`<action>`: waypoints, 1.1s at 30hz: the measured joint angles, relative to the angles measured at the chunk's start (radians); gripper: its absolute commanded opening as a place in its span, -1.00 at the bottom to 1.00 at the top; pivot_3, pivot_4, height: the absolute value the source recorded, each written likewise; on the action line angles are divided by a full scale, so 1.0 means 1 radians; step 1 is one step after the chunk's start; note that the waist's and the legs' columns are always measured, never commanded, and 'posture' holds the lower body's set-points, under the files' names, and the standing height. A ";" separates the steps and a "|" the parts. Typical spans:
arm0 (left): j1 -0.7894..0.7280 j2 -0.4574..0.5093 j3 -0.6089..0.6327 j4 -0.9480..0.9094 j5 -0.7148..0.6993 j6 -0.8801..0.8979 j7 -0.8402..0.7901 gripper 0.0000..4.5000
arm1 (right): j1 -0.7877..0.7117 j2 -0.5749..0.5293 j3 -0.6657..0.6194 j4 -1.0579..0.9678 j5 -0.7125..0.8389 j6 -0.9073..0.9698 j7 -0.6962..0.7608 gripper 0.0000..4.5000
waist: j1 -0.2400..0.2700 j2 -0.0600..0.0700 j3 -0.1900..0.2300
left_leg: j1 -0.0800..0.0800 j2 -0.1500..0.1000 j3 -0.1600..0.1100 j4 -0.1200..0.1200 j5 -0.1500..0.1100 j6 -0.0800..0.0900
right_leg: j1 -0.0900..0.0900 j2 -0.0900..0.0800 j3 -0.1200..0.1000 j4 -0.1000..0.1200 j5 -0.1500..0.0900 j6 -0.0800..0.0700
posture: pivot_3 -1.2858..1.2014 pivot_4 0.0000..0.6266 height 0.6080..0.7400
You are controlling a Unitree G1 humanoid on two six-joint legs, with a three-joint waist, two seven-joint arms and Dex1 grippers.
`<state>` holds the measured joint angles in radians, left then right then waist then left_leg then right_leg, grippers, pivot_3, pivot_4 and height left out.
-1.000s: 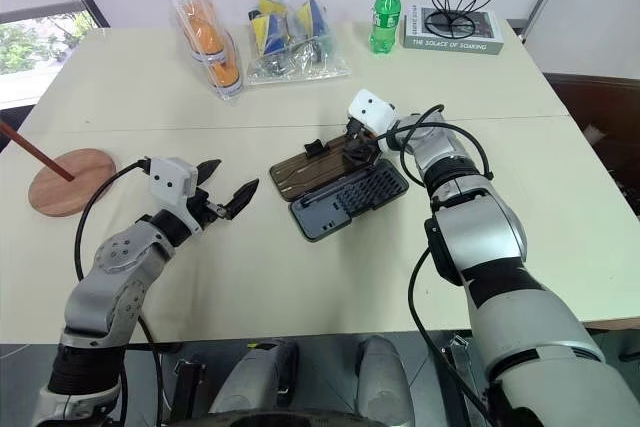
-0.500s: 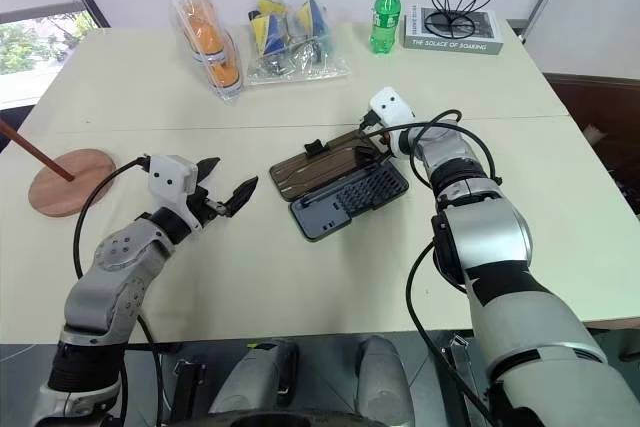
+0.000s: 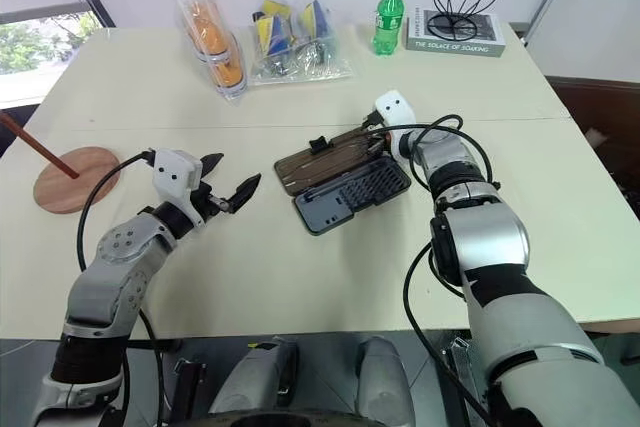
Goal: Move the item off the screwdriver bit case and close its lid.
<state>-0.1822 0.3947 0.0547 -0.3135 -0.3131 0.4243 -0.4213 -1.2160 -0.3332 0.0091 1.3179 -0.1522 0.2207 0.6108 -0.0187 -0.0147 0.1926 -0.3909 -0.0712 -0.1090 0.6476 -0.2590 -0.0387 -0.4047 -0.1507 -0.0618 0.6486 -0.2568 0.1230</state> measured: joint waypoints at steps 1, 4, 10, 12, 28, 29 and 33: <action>-0.001 0.000 0.001 0.001 0.001 0.000 0.000 1.00 | 0.001 0.000 -0.006 -0.008 0.007 0.019 -0.004 -0.98 | 0.000 0.000 0.000 | 0.000 0.000 0.000 0.000 0.000 0.000 | 0.000 0.000 0.000 0.000 0.000 0.000 | 0.03 -0.52 1.00; -0.002 0.001 0.002 0.016 0.006 -0.002 -0.001 1.00 | 0.009 0.000 -0.029 -0.039 0.038 0.086 -0.024 -0.98 | 0.002 0.000 0.000 | 0.000 0.000 0.000 0.000 0.000 0.000 | 0.000 0.000 0.000 0.000 0.000 0.000 | 0.03 -0.52 1.00; -0.019 -0.003 0.002 0.041 0.019 -0.014 -0.003 1.00 | 0.074 0.005 -0.084 -0.270 0.117 0.385 -0.125 -0.98 | 0.012 0.000 -0.001 | 0.000 0.000 -0.001 0.001 -0.001 0.001 | 0.001 -0.001 0.000 0.000 0.000 0.000 | 0.03 -0.52 1.00; -0.028 -0.005 -0.002 0.048 0.021 -0.019 -0.010 1.00 | 0.130 0.020 -0.112 -0.451 0.132 0.556 -0.195 -0.98 | 0.017 0.001 -0.001 | 0.000 -0.001 -0.001 0.001 -0.001 0.001 | 0.001 -0.001 0.000 -0.001 0.000 0.000 | 0.03 -0.52 1.00; -0.141 -0.007 -0.065 0.197 0.029 -0.028 -0.115 1.00 | 0.588 0.143 -0.156 -1.630 0.190 1.358 -0.427 -0.98 | 0.014 0.002 -0.002 | -0.001 0.000 0.000 0.000 -0.004 0.007 | -0.001 0.001 0.000 -0.001 0.000 0.000 | 0.03 -0.52 1.00; -0.148 -0.008 -0.069 0.204 0.030 -0.035 -0.120 1.00 | 0.590 0.145 -0.157 -1.638 0.198 1.363 -0.432 -0.98 | 0.009 0.002 -0.002 | -0.001 0.000 0.000 0.000 -0.004 0.007 | -0.001 0.001 0.000 -0.001 0.000 0.000 | 0.03 -0.52 1.00; -0.178 -0.017 -0.078 0.232 0.035 -0.052 -0.132 1.00 | 0.601 0.146 -0.158 -1.658 0.239 1.369 -0.455 -0.98 | 0.000 0.002 -0.002 | -0.001 0.000 0.000 -0.001 -0.004 0.007 | -0.002 0.001 0.000 0.000 0.000 0.000 | 0.03 -0.52 1.00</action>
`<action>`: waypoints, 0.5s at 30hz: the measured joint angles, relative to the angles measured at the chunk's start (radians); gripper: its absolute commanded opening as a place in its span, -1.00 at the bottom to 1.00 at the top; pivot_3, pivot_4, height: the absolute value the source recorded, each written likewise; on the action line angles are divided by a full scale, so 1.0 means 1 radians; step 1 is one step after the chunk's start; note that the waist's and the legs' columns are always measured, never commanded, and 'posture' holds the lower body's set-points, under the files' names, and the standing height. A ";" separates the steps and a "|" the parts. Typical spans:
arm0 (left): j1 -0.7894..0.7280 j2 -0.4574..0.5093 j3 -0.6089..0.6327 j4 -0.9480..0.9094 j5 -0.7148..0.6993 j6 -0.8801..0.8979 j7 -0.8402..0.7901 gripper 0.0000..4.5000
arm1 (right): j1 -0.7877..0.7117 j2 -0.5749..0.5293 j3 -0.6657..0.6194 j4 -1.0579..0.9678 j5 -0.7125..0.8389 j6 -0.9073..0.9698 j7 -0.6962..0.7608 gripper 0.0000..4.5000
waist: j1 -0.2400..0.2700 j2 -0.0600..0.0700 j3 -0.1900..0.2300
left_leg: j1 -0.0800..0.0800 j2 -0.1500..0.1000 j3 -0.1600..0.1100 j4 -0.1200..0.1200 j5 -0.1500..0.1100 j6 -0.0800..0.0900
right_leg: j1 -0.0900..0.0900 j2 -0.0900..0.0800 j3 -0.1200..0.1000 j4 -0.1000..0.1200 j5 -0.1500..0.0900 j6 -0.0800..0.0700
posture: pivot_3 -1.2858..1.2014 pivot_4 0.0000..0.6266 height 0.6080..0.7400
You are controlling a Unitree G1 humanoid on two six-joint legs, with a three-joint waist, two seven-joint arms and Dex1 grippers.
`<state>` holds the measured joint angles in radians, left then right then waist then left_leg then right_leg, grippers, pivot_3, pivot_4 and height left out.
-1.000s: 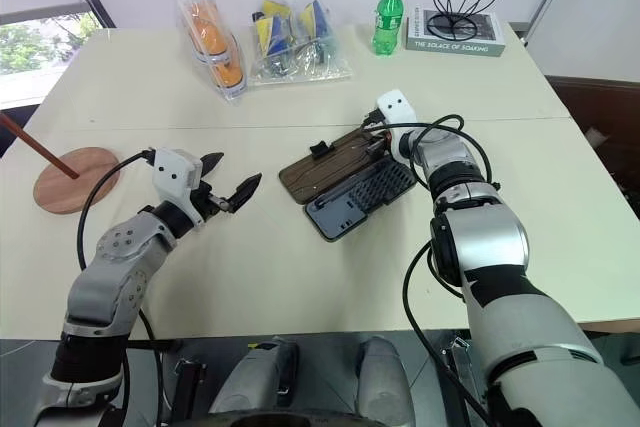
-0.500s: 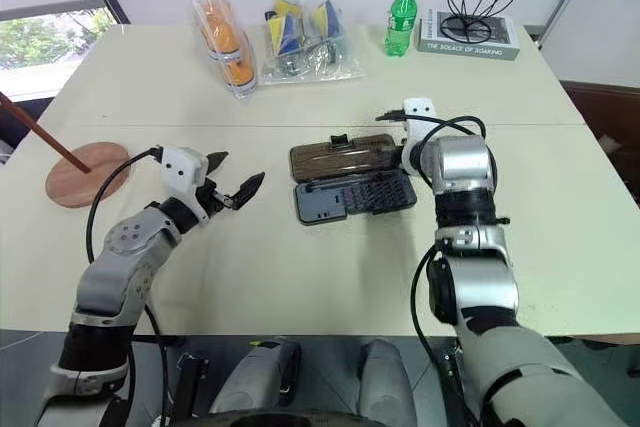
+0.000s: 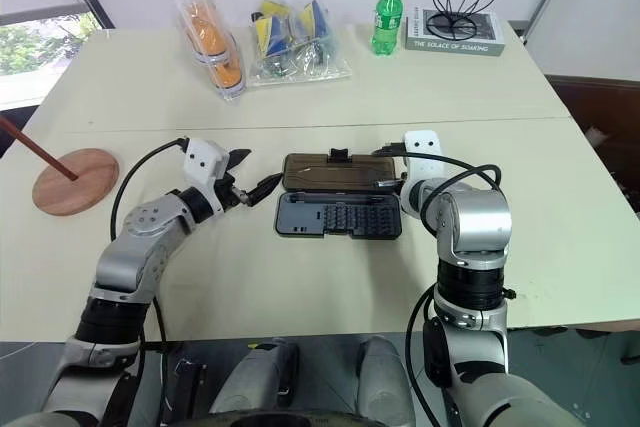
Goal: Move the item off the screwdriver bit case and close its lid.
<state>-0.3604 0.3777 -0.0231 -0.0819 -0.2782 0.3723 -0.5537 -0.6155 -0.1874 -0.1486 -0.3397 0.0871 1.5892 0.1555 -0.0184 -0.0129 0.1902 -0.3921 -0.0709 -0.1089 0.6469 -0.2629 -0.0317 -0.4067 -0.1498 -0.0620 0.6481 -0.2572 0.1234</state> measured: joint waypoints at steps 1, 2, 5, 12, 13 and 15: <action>-0.001 -0.001 0.000 0.002 0.003 -0.007 -0.002 1.00 | 0.002 -0.002 0.000 -0.003 0.009 0.000 -0.006 -0.98 | -0.001 0.000 0.000 | 0.000 0.000 0.000 0.000 0.000 0.000 | 0.000 0.000 0.000 0.000 0.000 0.000 | 0.03 -0.52 1.00; -0.001 -0.005 0.000 0.004 0.006 -0.010 -0.006 1.00 | 0.004 -0.008 0.000 -0.004 0.024 0.001 -0.013 -0.98 | 0.000 0.000 0.000 | 0.000 0.000 0.000 0.000 0.000 0.000 | 0.000 0.000 0.000 0.000 0.000 0.000 | 0.03 -0.52 1.00; -0.001 -0.009 -0.001 0.012 0.009 -0.012 -0.008 1.00 | 0.005 -0.025 0.001 -0.006 0.061 0.007 -0.027 -0.98 | 0.001 0.000 0.000 | 0.000 0.000 0.000 0.000 0.000 0.000 | 0.000 0.000 0.000 0.000 0.000 0.000 | 0.03 -0.52 1.00; 0.004 -0.013 0.000 0.013 0.013 -0.015 -0.006 1.00 | -0.001 -0.098 0.041 -0.006 0.133 0.018 -0.031 -0.98 | 0.001 0.000 0.000 | 0.000 0.000 0.000 0.000 0.000 0.000 | 0.000 0.000 0.000 0.000 0.000 0.000 | 0.03 -0.52 1.00; 0.005 -0.014 0.000 0.013 0.013 -0.015 -0.006 1.00 | -0.003 -0.111 0.053 -0.005 0.139 0.019 -0.028 -0.98 | 0.001 0.000 0.000 | 0.000 0.000 0.000 0.000 0.000 0.000 | 0.000 0.000 0.000 0.000 0.000 0.000 | 0.03 -0.52 1.00; 0.011 -0.014 0.000 0.012 0.013 -0.015 -0.005 1.00 | -0.008 -0.140 0.074 -0.005 0.154 0.019 -0.017 -0.98 | 0.001 0.000 0.000 | 0.000 0.000 0.000 0.000 0.000 0.000 | 0.000 0.000 0.000 0.000 0.000 0.000 | 0.03 -0.52 1.00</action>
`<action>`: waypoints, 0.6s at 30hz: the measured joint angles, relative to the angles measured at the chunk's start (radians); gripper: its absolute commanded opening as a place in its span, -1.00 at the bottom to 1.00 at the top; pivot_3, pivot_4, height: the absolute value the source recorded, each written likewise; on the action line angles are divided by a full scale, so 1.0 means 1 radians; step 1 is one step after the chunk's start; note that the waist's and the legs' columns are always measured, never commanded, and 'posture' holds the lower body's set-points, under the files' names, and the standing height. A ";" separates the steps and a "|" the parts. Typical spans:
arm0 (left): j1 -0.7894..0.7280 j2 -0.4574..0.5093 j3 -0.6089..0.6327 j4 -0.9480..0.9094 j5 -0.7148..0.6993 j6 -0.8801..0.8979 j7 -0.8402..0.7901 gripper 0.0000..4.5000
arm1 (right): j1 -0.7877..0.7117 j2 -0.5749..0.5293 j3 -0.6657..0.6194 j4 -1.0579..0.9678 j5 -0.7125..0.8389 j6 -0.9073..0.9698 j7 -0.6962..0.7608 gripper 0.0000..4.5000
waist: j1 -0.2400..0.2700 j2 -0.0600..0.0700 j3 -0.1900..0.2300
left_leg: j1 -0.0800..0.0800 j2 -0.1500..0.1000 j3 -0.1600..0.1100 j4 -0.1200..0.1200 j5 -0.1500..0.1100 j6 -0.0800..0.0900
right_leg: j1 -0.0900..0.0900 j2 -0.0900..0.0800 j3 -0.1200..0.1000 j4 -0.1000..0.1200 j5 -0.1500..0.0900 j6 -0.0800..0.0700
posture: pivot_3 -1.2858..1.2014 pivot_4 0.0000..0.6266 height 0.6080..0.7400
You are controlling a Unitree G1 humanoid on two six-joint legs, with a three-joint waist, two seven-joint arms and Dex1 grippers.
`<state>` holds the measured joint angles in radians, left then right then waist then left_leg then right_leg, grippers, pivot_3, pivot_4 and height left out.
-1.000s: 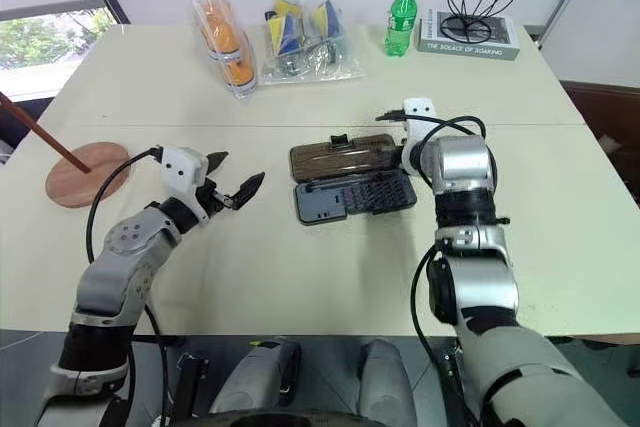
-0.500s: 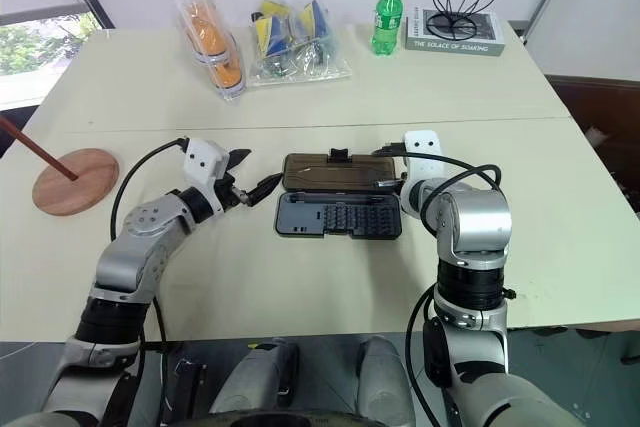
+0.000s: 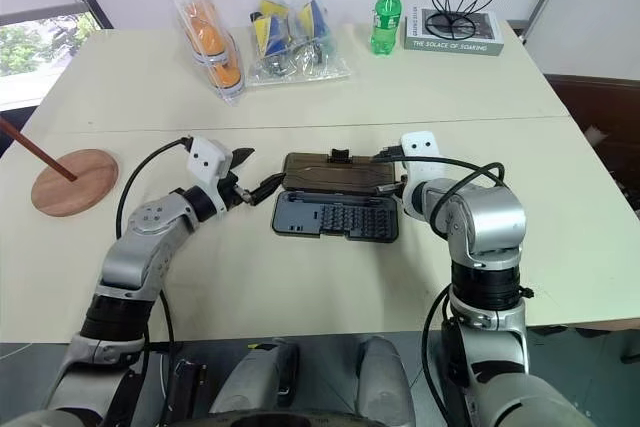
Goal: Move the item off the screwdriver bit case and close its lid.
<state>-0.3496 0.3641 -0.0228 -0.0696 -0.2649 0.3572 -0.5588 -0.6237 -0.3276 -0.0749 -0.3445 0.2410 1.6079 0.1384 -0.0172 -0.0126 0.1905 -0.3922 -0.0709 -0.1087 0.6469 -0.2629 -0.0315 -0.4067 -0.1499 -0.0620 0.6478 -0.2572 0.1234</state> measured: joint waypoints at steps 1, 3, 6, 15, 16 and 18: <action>0.002 0.000 0.000 0.000 0.000 0.000 0.000 1.00 | -0.005 -0.011 0.009 0.002 0.005 0.000 0.007 -0.98 | 0.000 0.000 0.000 | 0.000 0.000 0.000 0.000 0.000 0.000 | 0.000 0.000 0.000 0.000 0.000 0.000 | 0.03 -0.52 1.00; 0.003 0.000 0.000 -0.003 0.001 0.000 0.001 1.00 | -0.016 -0.019 0.015 0.005 0.019 0.000 0.018 -0.98 | 0.000 0.000 0.000 | 0.000 0.000 0.000 0.000 0.000 0.000 | 0.000 0.000 0.000 0.000 0.000 0.000 | 0.03 -0.52 1.00; 0.003 0.000 0.000 -0.009 0.001 0.000 0.004 1.00 | -0.029 -0.030 0.032 0.007 0.033 0.000 0.035 -0.98 | 0.002 0.000 0.000 | 0.000 0.000 0.000 0.000 0.000 0.000 | 0.000 0.000 0.000 0.000 0.000 0.000 | 0.03 -0.52 1.00; 0.003 -0.011 0.000 -0.010 0.008 -0.014 0.014 1.00 | -0.045 -0.177 0.138 -0.003 0.055 -0.186 0.157 -0.98 | 0.004 0.000 0.001 | 0.000 0.000 0.000 0.000 0.000 0.000 | 0.000 0.000 0.000 -0.001 0.000 0.000 | 0.03 -0.52 1.00; 0.002 -0.014 0.000 -0.010 0.010 -0.017 0.015 1.00 | -0.046 -0.205 0.153 -0.002 0.053 -0.238 0.179 -0.98 | 0.004 0.000 0.001 | 0.000 0.000 0.000 0.000 0.000 0.000 | 0.000 0.000 0.000 -0.001 0.000 0.001 | 0.03 -0.52 1.00; 0.001 -0.016 0.000 -0.009 0.014 -0.020 0.015 1.00 | -0.051 -0.255 0.182 0.013 0.041 -0.346 0.226 -0.98 | 0.002 0.000 0.001 | 0.000 0.000 0.000 0.000 0.000 0.000 | 0.000 0.000 0.000 -0.001 0.000 0.001 | 0.03 -0.52 1.00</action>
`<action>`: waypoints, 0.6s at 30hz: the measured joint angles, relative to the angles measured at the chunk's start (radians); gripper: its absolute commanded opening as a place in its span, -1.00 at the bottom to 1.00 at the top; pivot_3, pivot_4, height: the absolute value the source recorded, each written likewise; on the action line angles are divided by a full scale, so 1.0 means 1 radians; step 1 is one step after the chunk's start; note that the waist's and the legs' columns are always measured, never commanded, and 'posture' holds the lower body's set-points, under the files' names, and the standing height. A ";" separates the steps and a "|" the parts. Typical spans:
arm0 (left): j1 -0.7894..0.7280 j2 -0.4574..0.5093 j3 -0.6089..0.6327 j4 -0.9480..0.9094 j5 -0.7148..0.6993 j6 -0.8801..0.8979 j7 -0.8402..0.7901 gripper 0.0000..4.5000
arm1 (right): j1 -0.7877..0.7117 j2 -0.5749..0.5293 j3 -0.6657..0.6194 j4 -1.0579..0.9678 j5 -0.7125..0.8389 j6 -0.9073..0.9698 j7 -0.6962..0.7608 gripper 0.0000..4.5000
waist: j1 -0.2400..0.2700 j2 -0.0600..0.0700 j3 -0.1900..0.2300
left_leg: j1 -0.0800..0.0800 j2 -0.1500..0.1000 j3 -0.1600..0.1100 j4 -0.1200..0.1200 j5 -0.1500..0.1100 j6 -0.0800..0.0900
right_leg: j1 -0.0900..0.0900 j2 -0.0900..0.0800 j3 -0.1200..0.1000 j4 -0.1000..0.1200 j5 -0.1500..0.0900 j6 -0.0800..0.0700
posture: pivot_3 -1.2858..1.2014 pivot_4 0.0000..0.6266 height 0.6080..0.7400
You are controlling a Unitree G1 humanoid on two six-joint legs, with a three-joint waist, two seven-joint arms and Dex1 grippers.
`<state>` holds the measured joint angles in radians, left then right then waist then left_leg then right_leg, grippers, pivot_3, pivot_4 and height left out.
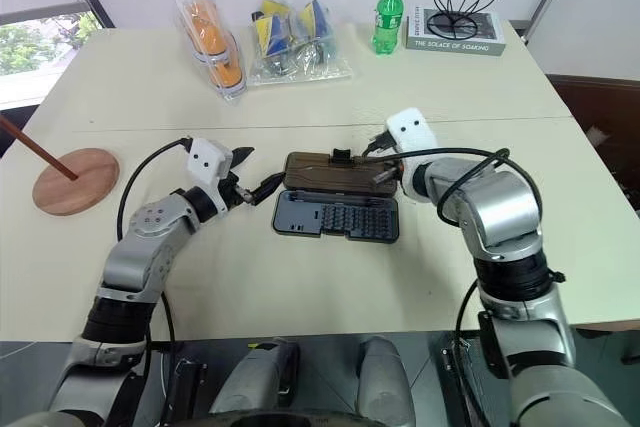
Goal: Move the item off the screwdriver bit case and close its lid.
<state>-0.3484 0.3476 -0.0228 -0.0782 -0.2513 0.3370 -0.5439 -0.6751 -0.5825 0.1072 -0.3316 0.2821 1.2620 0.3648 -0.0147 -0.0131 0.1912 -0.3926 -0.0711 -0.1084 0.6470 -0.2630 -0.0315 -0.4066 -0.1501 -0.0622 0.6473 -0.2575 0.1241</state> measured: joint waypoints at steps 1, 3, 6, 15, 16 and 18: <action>-0.002 -0.002 0.000 0.002 0.001 -0.001 0.000 1.00 | -0.005 -0.017 0.010 0.023 -0.007 -0.053 0.022 -0.98 | 0.000 0.000 0.000 | 0.000 0.000 0.000 0.000 0.000 0.000 | 0.000 0.000 0.000 0.000 0.000 0.000 | 0.03 -0.52 1.00; -0.006 -0.005 0.000 0.007 0.002 -0.002 -0.001 1.00 | -0.024 -0.037 0.028 0.089 -0.026 -0.146 0.063 -0.74 | 0.000 0.000 0.000 | 0.000 0.000 0.000 0.000 0.000 0.000 | 0.000 0.000 0.000 0.000 0.000 0.000 | 0.03 -0.52 1.00; -0.012 -0.006 0.000 0.020 0.003 -0.005 -0.002 1.00 | -0.074 -0.045 0.063 0.224 -0.068 -0.294 0.116 -0.16 | -0.001 0.000 0.000 | 0.000 0.000 0.000 0.000 0.000 0.000 | 0.000 0.000 0.000 0.000 0.000 0.000 | 0.03 -0.52 1.00; -0.018 0.003 0.003 0.028 0.003 -0.015 -0.009 1.00 | -0.209 -0.035 0.190 0.593 -0.208 -0.657 0.297 0.99 | -0.002 0.000 0.001 | 0.000 0.000 0.000 0.000 0.000 0.000 | 0.000 0.000 0.000 -0.001 0.000 0.000 | 0.03 -0.52 1.00; -0.020 0.004 0.004 0.028 0.003 -0.015 -0.009 1.00 | -0.228 -0.030 0.196 0.631 -0.220 -0.691 0.319 0.99 | -0.003 0.000 0.001 | 0.000 0.000 0.000 0.000 0.000 0.000 | 0.000 0.000 0.000 -0.001 0.000 0.000 | 0.03 -0.52 1.00; -0.020 0.007 0.006 0.029 0.003 -0.016 -0.009 1.00 | -0.275 -0.018 0.206 0.729 -0.238 -0.765 0.380 0.99 | -0.002 0.000 0.001 | 0.000 0.000 0.000 0.000 0.000 0.000 | 0.000 0.000 0.000 -0.001 0.000 0.000 | 0.03 -0.52 1.00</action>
<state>-0.3682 0.3547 -0.0169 -0.0490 -0.2484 0.3208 -0.5530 -0.9500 -0.6006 0.3128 0.3969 0.0439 0.4971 0.7443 -0.0170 -0.0133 0.1919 -0.3927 -0.0710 -0.1082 0.6471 -0.2627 -0.0320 -0.4065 -0.1502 -0.0621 0.6466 -0.2573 0.1240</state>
